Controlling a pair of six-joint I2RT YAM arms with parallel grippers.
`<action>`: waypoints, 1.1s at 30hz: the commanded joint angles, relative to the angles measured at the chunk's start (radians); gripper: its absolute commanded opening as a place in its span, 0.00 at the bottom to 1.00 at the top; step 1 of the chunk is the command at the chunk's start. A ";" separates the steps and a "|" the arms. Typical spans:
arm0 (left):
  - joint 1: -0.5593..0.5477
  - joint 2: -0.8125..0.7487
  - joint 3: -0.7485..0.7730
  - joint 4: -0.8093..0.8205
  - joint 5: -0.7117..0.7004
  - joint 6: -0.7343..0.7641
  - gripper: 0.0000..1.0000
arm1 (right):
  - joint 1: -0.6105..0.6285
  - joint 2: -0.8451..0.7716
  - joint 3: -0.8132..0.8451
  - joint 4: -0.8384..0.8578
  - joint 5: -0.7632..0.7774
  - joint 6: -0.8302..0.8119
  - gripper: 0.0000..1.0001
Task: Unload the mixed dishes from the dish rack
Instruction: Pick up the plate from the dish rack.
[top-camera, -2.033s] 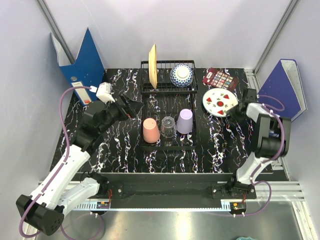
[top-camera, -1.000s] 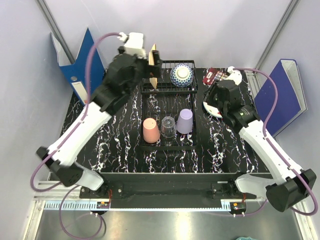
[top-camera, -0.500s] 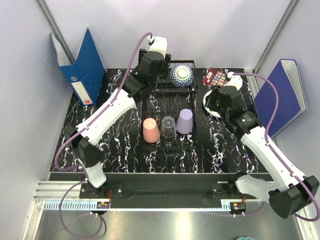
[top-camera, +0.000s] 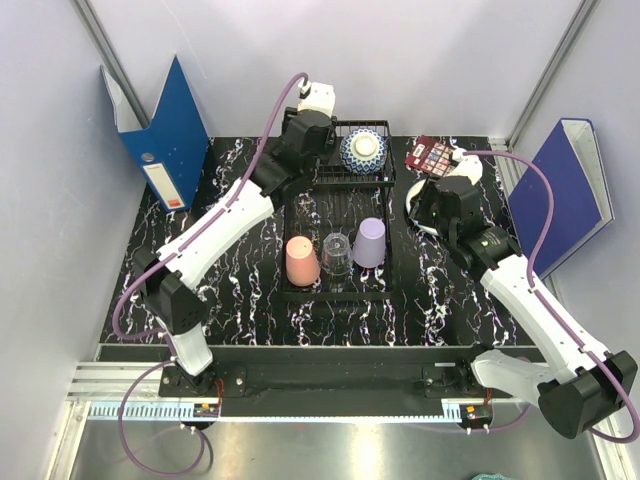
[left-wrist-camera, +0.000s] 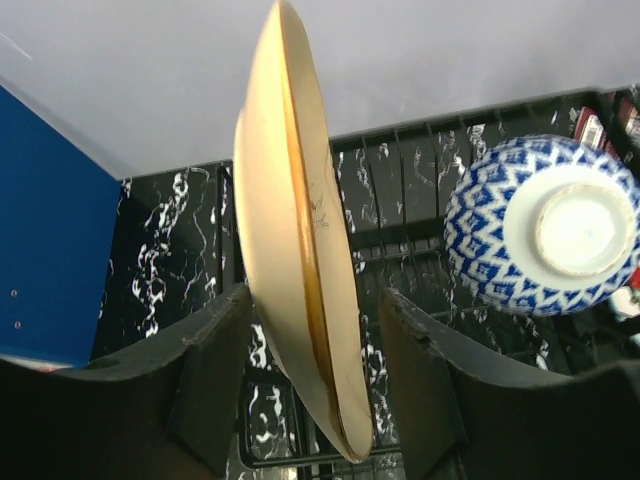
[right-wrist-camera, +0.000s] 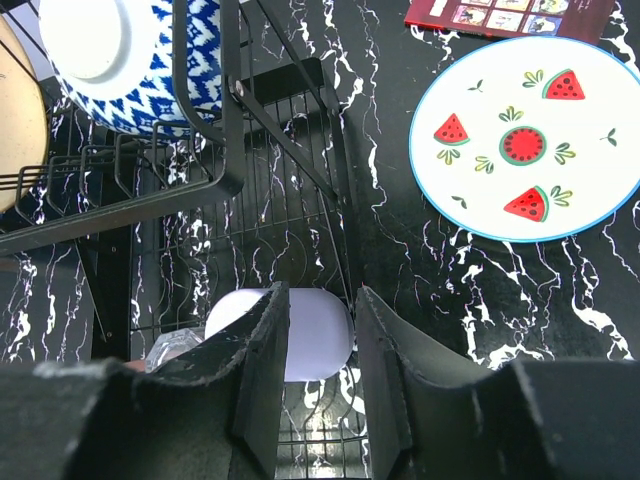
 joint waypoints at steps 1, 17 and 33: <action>0.001 0.000 -0.023 0.029 -0.008 -0.015 0.55 | 0.009 -0.016 0.002 0.051 0.004 -0.001 0.41; -0.001 -0.072 -0.043 0.052 -0.031 -0.017 0.00 | 0.010 -0.016 0.002 0.051 0.013 -0.001 0.41; -0.025 -0.147 -0.091 0.177 -0.169 -0.045 0.00 | 0.010 -0.015 -0.008 0.052 0.033 -0.004 0.41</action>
